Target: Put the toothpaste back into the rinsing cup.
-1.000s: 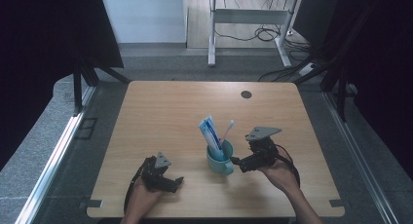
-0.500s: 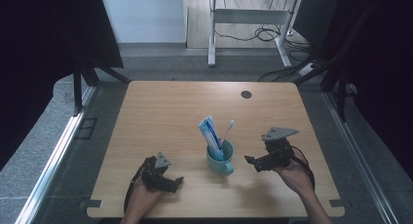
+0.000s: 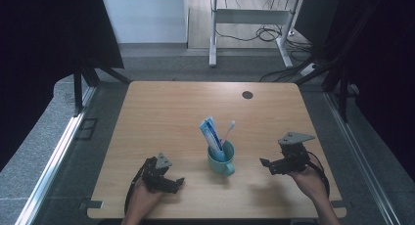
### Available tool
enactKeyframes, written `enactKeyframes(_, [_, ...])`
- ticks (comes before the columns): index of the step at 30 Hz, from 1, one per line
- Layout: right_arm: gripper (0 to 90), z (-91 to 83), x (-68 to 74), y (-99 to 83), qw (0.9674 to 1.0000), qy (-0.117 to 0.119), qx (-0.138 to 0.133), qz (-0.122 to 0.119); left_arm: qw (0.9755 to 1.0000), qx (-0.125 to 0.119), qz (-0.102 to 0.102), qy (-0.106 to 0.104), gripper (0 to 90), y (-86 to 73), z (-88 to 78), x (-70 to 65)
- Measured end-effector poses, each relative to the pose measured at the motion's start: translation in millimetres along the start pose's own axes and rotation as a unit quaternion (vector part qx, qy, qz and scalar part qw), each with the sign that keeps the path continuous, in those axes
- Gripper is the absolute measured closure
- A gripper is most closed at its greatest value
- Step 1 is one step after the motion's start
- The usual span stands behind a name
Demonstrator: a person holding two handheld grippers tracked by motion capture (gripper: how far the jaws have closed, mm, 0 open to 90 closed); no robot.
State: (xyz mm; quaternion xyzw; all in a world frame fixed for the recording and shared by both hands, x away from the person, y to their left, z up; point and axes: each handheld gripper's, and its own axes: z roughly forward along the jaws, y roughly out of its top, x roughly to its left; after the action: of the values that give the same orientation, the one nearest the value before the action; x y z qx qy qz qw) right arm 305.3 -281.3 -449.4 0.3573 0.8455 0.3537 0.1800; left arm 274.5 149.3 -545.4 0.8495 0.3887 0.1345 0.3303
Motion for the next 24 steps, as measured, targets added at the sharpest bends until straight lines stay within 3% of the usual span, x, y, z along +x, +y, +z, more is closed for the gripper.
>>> enactKeyframes(11, [1.7,-8.5,-13.5,-28.6,0.9992,-0.030,0.004,0.027,1.0000,0.001,0.001,0.000,0.0,0.0,-0.1,0.1])
enactKeyframes(24, [1.6,4.7,-14.3,-62.6,0.9982,-0.023,0.011,0.055,1.0000,0.001,0.001,0.000,0.0,0.0,-0.1,0.1])
